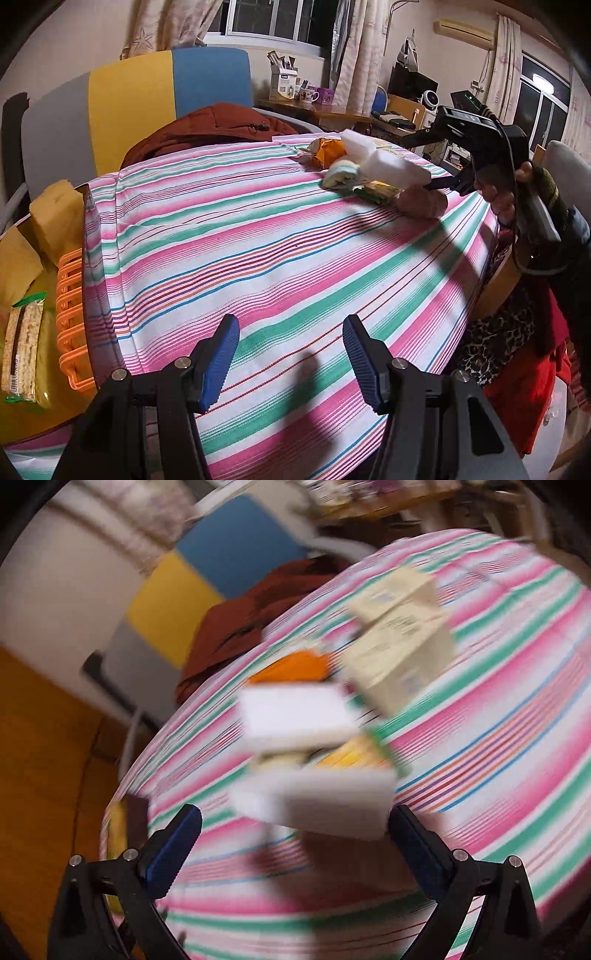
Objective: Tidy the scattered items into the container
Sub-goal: 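Move both tools back toward the remaining items on the table, then grasp a white sponge with the left tool while the right tool grasps the pink glove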
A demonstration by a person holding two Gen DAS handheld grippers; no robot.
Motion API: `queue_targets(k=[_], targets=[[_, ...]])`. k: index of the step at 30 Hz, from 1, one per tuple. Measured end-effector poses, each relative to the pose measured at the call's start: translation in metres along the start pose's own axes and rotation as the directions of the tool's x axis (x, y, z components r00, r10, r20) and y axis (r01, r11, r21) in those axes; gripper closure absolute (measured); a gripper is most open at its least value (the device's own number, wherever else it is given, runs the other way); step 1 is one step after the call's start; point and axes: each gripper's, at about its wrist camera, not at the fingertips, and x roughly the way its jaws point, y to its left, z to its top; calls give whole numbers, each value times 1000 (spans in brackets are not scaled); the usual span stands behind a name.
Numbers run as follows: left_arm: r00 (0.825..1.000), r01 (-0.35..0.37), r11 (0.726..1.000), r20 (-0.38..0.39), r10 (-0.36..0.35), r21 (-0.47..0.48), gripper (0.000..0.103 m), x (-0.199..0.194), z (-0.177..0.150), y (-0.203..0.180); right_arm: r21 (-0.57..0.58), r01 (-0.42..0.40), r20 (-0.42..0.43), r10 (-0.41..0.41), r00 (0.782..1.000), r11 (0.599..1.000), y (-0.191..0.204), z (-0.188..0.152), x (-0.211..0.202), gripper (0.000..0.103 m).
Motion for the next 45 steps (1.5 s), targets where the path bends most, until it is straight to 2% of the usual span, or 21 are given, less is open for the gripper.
queue_targets(k=[7, 10, 13, 16, 19, 22, 24, 26, 28, 30, 33, 38, 45], targets=[[1000, 12, 1000, -16, -12, -19, 44, 2, 1, 2, -126, -135, -88, 125, 988, 983, 55, -33, 24, 0], [1000, -7, 1000, -27, 6, -26, 44, 7, 8, 5, -168, -154, -99, 139, 985, 974, 73, -42, 23, 0], [999, 20, 999, -29, -21, -39, 44, 12, 23, 5, -216, -103, -45, 95, 994, 971, 79, -46, 8, 0], [995, 89, 992, -41, -93, -86, 41, 22, 44, 2, -253, 48, 77, -29, 997, 966, 74, -51, -10, 0], [985, 149, 979, -65, -159, -136, 41, 37, 61, -2, -274, 190, 154, -152, 976, 943, 68, -58, -22, 0], [986, 140, 983, -77, -150, -121, 41, 51, 77, -15, -289, 268, 170, -226, 959, 919, 60, -53, -29, 1], [975, 173, 975, -113, -190, -140, 41, 65, 89, -23, -301, 313, 177, -270, 947, 901, 49, -42, -37, 1], [965, 188, 963, -148, -218, -192, 41, 78, 101, -28, -343, 322, 139, -291, 947, 883, 43, -29, -38, 4], [964, 173, 965, -167, -206, -197, 41, 88, 111, -35, -377, 307, 72, -303, 950, 874, 35, -14, -33, 7], [963, 149, 966, -189, -190, -213, 41, 98, 121, -41, -380, 271, -12, -298, 955, 884, 24, -1, -27, 11], [961, 116, 966, -219, -168, -232, 41, 111, 131, -47, -367, 255, -90, -307, 947, 894, 9, 10, -14, 17], [953, 73, 968, -268, -139, -242, 41, 132, 141, -57, -381, 237, -159, -316, 935, 894, 4, 6, 2, 26], [945, 2, 964, -314, -89, -268, 41, 152, 148, -61, -394, 241, -205, -341, 918, 887, 0, 2, 14, 29]])
